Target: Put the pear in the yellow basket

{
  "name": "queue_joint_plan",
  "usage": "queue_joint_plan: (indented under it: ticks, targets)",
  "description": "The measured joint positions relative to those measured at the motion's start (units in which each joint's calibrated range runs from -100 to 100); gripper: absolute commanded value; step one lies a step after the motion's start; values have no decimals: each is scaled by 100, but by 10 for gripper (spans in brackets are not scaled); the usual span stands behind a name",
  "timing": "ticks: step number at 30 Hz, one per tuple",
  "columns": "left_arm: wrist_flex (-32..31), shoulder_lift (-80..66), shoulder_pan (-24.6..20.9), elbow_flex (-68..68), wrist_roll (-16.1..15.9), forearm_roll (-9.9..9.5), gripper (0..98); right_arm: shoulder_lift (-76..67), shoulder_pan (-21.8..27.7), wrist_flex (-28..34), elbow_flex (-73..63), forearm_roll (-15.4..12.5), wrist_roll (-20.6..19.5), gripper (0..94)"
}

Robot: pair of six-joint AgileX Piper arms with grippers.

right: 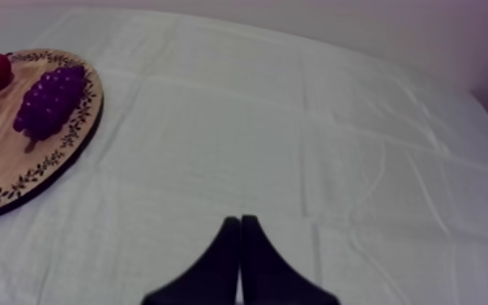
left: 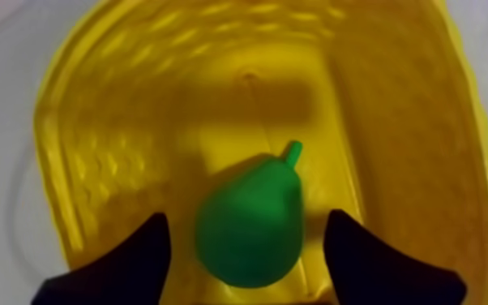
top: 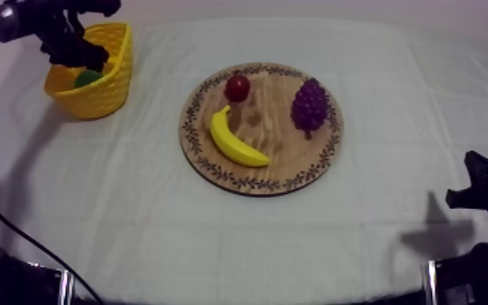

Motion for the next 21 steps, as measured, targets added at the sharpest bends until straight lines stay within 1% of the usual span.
queue_joint_plan:
  ticks: [5,6,8,10,13,16,21]
  targets:
    - [-297,-454,26,378,186,58,180,0,0,0,0,0,0,3]
    - [-359,-599,38,487,227,71,126,0,0,0,0,0,0,3]
    - [-463,-932,64,751,268,91,62,0,0,0,0,0,0,3]
    - [-553,-1270,119,1033,269,79,30,0,0,0,0,0,0,3]
    - [-659,-1886,256,1553,288,-25,10,0,0,0,0,0,0,3]
    - [-704,-2624,366,2125,403,-136,4,0,0,0,0,0,0,3]
    - [-806,-3879,377,3142,618,-175,1,0,0,0,0,0,0,3]
